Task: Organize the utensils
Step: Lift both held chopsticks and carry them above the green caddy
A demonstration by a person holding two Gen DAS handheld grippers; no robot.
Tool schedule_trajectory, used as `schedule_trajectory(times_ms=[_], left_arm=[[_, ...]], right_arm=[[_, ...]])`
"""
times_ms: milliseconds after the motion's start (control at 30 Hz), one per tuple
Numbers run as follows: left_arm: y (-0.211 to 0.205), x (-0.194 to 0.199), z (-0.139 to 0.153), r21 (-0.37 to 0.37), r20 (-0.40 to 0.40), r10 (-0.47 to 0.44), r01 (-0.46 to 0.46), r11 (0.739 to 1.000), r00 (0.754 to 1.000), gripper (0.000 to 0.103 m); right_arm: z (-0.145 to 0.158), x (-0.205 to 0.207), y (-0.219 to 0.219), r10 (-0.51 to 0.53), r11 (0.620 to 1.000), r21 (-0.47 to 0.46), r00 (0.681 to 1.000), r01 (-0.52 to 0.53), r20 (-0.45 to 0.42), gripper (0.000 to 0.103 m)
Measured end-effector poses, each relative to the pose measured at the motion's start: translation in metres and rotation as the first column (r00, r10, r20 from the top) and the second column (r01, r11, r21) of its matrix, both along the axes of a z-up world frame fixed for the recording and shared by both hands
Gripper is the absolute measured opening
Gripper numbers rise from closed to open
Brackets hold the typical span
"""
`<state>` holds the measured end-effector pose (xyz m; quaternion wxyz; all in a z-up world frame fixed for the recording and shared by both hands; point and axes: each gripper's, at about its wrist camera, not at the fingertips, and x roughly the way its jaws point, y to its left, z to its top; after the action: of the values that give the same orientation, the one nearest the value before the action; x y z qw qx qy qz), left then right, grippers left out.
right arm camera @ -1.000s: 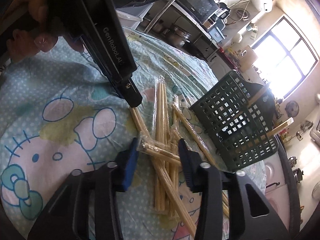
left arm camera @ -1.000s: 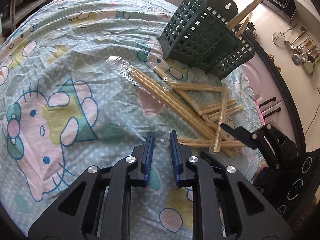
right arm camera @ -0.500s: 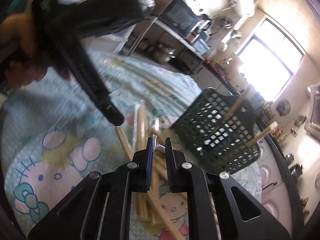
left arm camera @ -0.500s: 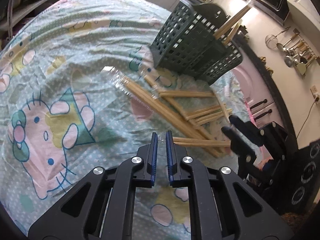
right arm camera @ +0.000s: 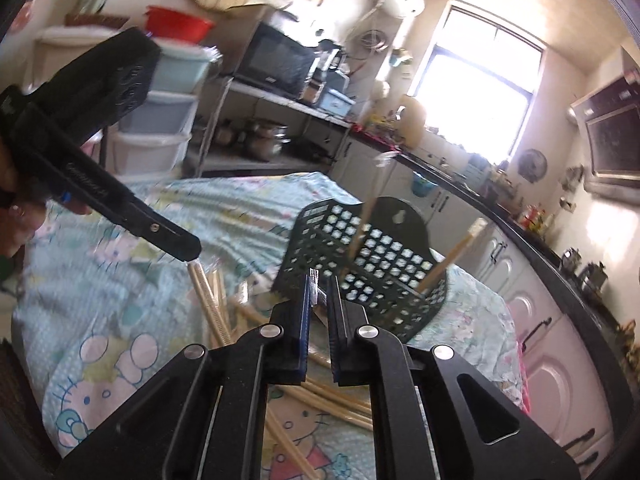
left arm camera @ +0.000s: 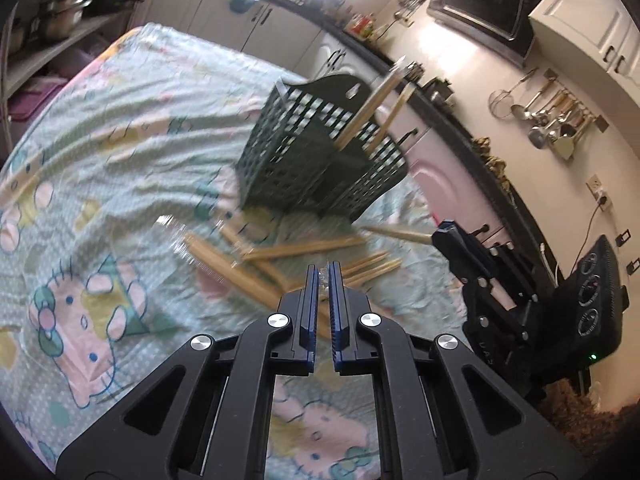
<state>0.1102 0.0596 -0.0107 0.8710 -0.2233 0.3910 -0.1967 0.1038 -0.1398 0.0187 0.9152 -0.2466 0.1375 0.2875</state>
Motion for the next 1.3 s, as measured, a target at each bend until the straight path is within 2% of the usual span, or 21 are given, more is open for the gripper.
schedule_trajectory(times_ms=[400, 600, 933, 1300], left_arm=[[-0.032, 0.019, 0.042, 0.011, 0.105, -0.031, 0.03, 0.999, 0.994, 0.002], [-0.04, 0.03, 0.058, 0.016, 0.144, -0.04, 0.038, 0.999, 0.989, 0.002], [-0.045, 0.033, 0.087, 0.008, 0.206, -0.046, 0.045, 0.999, 0.978, 0.002], [-0.027, 0.024, 0.128, -0.008, 0.298, -0.007, 0.01, 1.0, 0.955, 0.001]], right_arm=[[0.029, 0.022, -0.048, -0.13, 0.978, 0.157, 0.991, 0.136, -0.044, 0.005], [0.042, 0.031, -0.066, -0.16, 0.962, 0.215, 0.985, 0.17, -0.061, 0.004], [0.069, 0.033, -0.079, -0.15, 0.941, 0.298, 0.987, 0.162, -0.062, 0.004], [0.097, 0.024, -0.08, -0.104, 0.929, 0.35, 0.993, 0.118, -0.057, 0.004]])
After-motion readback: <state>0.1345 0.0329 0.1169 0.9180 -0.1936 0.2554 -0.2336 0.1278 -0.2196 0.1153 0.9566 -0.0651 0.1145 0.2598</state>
